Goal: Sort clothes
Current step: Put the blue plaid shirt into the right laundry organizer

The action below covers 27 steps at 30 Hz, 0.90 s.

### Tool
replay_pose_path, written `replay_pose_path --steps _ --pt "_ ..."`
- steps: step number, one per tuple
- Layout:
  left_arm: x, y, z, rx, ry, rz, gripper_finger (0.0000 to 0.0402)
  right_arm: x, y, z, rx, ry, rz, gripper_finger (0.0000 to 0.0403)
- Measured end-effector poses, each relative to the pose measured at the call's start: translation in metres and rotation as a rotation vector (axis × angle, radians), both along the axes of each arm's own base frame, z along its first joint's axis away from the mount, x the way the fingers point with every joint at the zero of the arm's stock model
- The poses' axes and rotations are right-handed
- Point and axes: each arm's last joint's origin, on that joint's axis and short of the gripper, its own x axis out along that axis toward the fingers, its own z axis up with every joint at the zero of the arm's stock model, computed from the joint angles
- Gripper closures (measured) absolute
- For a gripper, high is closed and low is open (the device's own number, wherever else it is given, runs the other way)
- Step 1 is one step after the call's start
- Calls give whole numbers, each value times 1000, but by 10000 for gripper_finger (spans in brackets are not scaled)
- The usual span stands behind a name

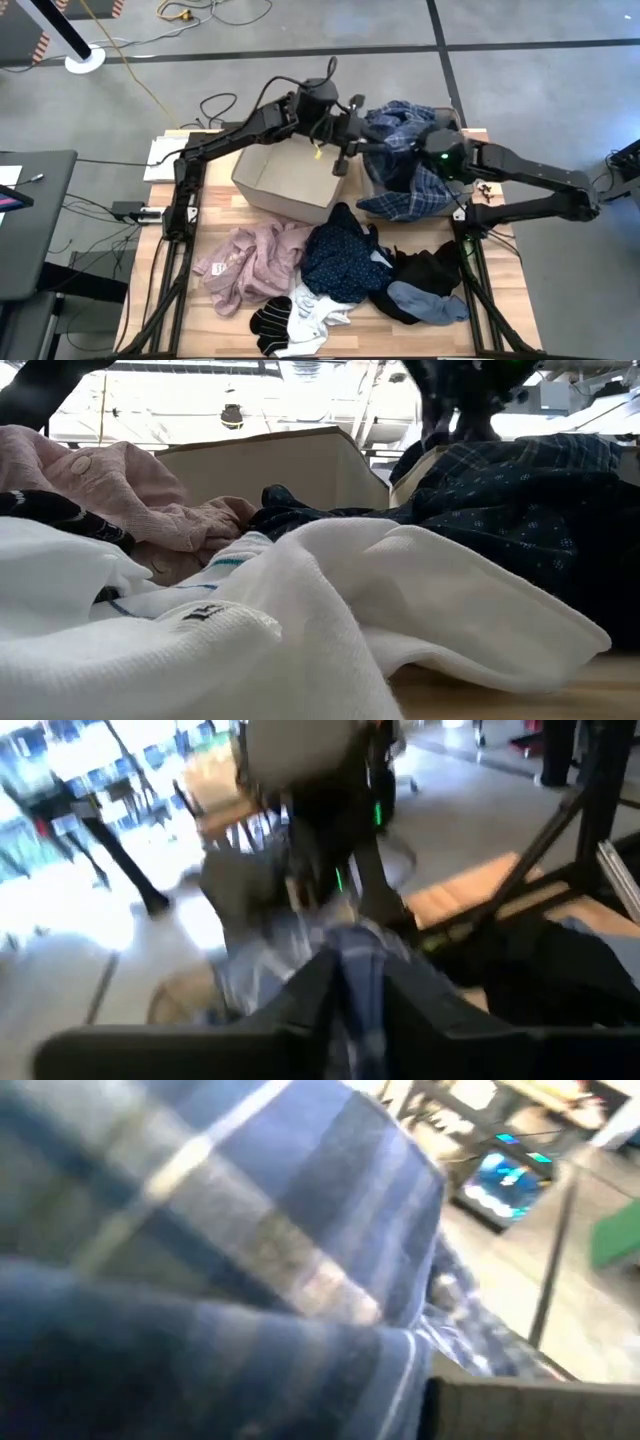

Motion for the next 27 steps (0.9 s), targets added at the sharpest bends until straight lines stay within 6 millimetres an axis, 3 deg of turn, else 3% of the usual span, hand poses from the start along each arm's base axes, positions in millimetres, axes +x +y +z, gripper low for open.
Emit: replay_pose_path --steps 7,13,20,27 --pt "-7 9 -12 -80 134 38 195 -40 -10 9 -15 -61 -212 399" --pt "-12 7 -22 -112 246 8 146 -60 -22 -2 80 24 -350 395" --pt "-15 -4 -28 -175 303 -169 143 -38 -38 -25 317 106 -243 385" --pt "-20 -27 -44 -137 461 -297 143 -10 -55 -63 479 311 -253 368"
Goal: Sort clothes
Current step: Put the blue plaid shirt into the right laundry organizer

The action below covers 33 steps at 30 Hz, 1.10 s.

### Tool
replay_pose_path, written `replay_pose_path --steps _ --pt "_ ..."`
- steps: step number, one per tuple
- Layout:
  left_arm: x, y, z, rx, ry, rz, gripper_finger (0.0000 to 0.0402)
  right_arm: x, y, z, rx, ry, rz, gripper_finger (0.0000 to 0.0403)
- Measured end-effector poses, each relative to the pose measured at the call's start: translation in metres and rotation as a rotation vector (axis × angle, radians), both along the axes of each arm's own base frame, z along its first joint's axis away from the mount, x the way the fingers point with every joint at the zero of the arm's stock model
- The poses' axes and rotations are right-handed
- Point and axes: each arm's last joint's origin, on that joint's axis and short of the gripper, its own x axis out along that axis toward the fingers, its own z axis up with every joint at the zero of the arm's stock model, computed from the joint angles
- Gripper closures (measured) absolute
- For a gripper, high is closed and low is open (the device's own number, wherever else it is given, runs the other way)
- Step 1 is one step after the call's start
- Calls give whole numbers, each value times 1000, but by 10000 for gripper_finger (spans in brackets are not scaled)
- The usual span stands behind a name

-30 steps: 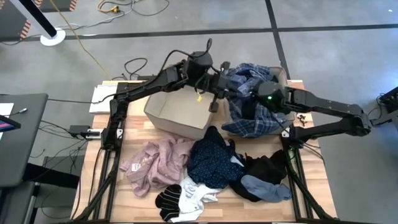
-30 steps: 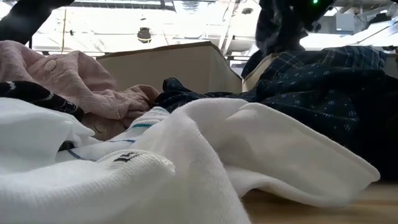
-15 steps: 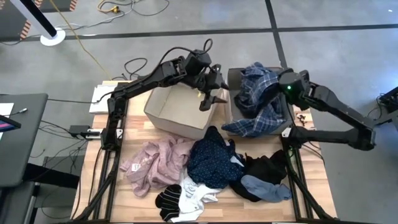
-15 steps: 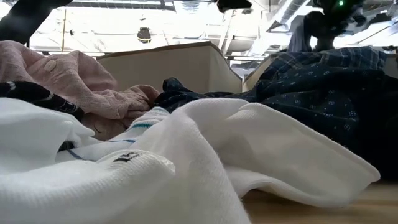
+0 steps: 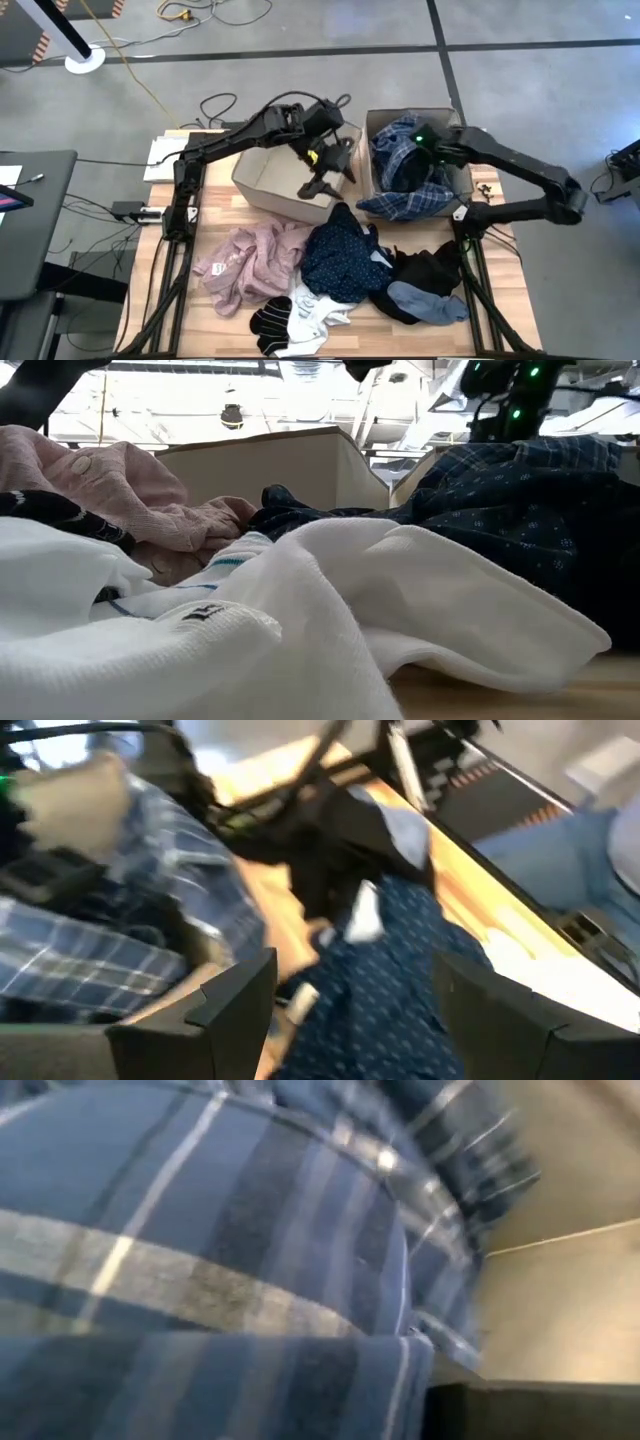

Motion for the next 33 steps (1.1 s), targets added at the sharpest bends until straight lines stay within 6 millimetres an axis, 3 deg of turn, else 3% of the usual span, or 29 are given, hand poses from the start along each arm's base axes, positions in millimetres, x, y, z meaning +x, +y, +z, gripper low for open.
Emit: replay_pose_path --steps 8,16,19,24,29,33 --pt "15 -25 -49 3 140 -52 150 14 -11 -26 115 24 66 272" --pt "36 -23 -106 -28 190 177 157 6 2 -3 41 -49 140 162" --pt "43 -17 -119 33 139 315 157 1 13 15 -24 -135 184 149" --pt "50 -15 -129 8 44 364 157 -10 38 38 -100 -259 278 147" --pt "60 -14 -138 -7 7 383 157 -20 58 49 -129 -344 364 147" --pt "66 -14 -147 -16 4 375 157 -26 67 50 -99 -381 337 147"
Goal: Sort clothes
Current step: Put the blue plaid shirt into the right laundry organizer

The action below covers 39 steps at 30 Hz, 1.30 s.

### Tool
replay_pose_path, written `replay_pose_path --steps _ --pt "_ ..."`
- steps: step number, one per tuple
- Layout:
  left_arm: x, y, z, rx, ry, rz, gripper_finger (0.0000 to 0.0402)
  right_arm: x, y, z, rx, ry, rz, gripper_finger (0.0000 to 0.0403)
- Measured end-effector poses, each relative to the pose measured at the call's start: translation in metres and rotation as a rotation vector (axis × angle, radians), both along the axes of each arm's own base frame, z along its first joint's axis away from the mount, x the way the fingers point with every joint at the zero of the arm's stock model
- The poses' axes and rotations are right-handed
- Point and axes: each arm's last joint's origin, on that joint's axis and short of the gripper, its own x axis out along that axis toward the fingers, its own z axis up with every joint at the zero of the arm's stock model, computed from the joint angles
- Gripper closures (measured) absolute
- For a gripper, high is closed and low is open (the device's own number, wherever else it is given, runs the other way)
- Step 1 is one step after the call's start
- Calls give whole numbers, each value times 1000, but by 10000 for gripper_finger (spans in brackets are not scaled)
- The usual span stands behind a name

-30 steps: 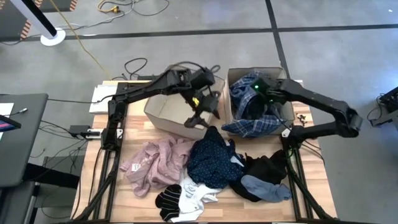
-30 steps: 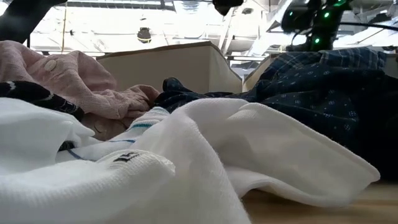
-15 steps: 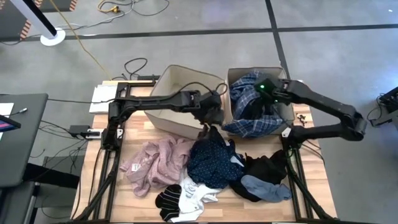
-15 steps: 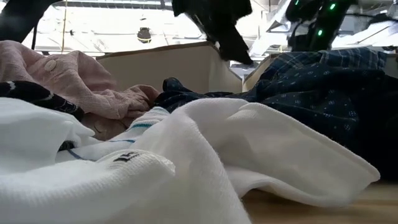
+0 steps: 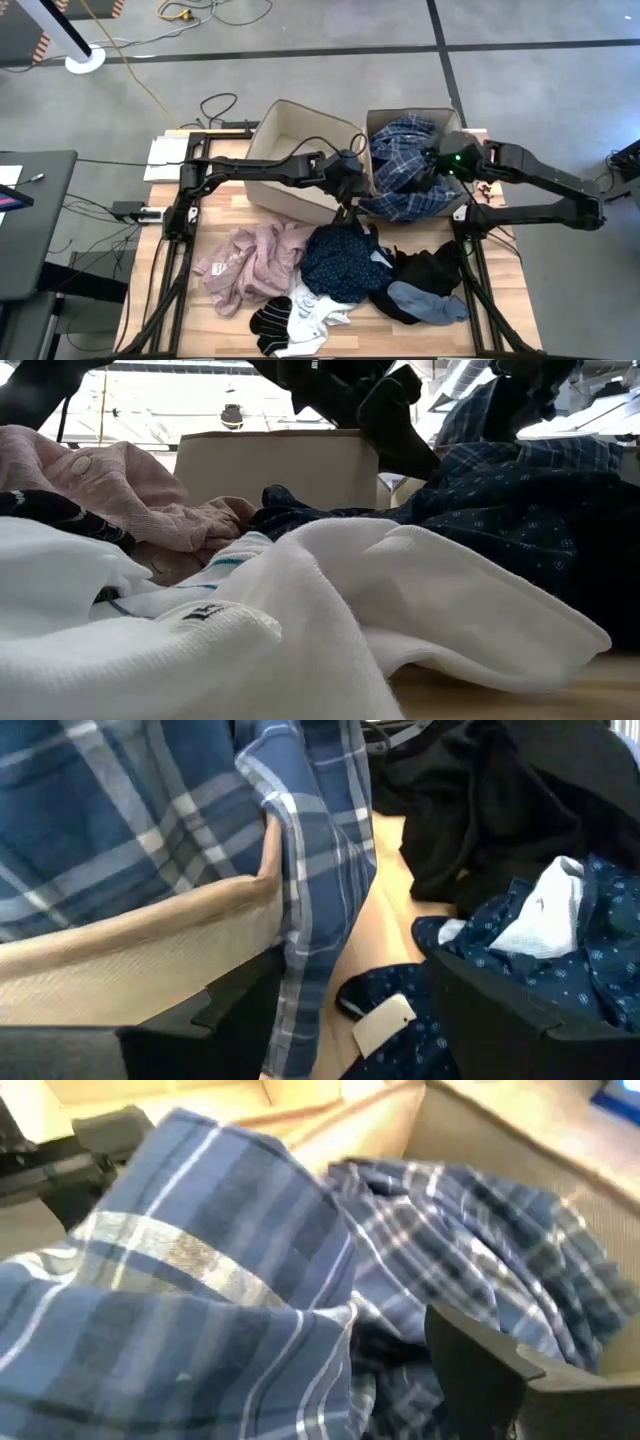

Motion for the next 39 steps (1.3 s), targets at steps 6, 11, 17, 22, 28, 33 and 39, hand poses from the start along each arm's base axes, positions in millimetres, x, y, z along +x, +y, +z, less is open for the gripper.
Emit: replay_pose_path --steps 6,11,17,22,28,33,39 --pt "2 -3 1 -4 -25 -19 189 -3 -2 -10 54 120 -45 148" --pt "1 -4 -1 15 3 -7 246 4 -6 -16 77 166 -58 148" --pt "1 -6 -2 14 10 4 298 15 -9 -22 84 198 -53 148" --pt "3 -16 -2 87 2 33 300 20 -11 -23 84 198 -51 148" --pt "4 -18 -2 149 10 72 327 20 -11 -22 78 178 -51 148" --pt "3 -19 -3 188 26 44 395 21 -11 -22 81 178 -48 148" --pt "1 -23 6 237 42 9 400 23 -6 -21 74 177 -7 148"
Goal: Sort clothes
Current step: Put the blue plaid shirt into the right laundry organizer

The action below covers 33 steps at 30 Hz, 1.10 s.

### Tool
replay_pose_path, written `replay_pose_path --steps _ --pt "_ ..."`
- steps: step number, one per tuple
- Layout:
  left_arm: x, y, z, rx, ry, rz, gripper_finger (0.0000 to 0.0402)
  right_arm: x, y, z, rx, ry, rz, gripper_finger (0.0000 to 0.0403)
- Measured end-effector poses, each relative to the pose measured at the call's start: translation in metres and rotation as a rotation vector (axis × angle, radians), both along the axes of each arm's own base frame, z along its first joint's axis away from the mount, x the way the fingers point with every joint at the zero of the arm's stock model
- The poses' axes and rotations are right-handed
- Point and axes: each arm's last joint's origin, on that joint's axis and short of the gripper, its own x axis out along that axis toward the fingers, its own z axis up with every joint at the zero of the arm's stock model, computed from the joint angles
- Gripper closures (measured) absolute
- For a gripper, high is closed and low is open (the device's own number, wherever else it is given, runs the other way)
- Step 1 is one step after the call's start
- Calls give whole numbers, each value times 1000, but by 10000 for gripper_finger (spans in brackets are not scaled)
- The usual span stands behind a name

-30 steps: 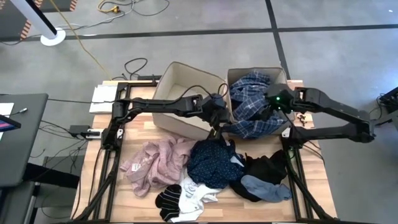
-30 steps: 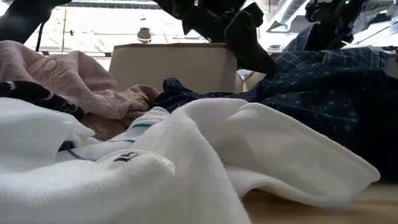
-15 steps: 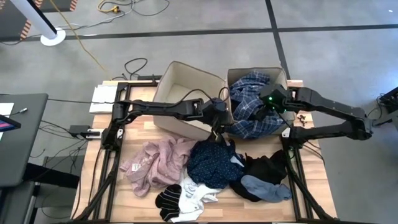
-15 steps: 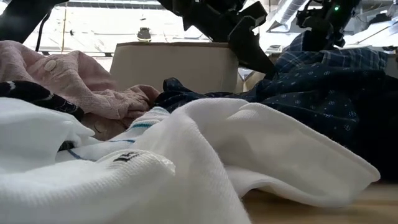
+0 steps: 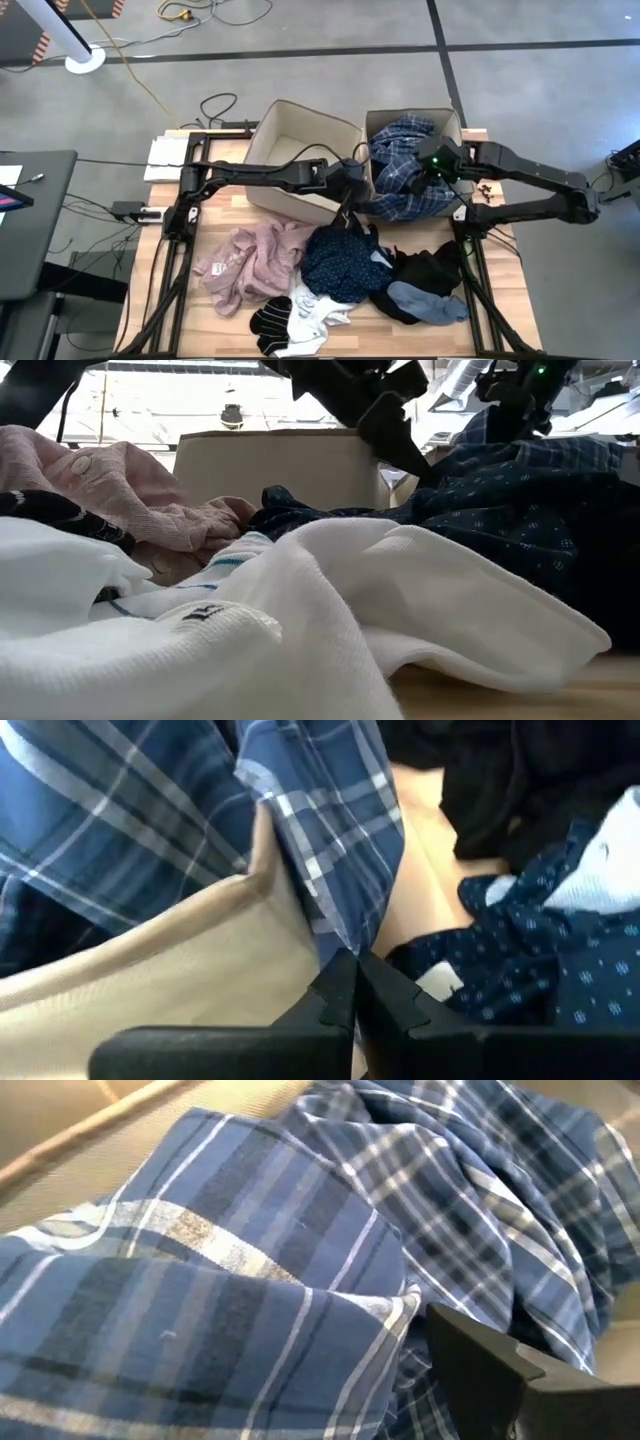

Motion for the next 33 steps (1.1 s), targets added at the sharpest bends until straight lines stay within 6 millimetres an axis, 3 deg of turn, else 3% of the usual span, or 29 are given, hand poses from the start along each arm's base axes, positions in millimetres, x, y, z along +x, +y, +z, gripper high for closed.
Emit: replay_pose_path --steps 7,20,26,33 --pt "1 -11 27 51 -9 -65 401 -3 11 -2 28 44 47 148" --pt "-10 -6 120 135 -190 -94 401 -19 9 -13 112 244 -51 148" --pt "-20 15 156 184 -302 -21 401 -25 9 8 95 185 -58 148" --pt "-25 50 166 205 -383 52 401 -28 20 48 -41 -99 96 148"
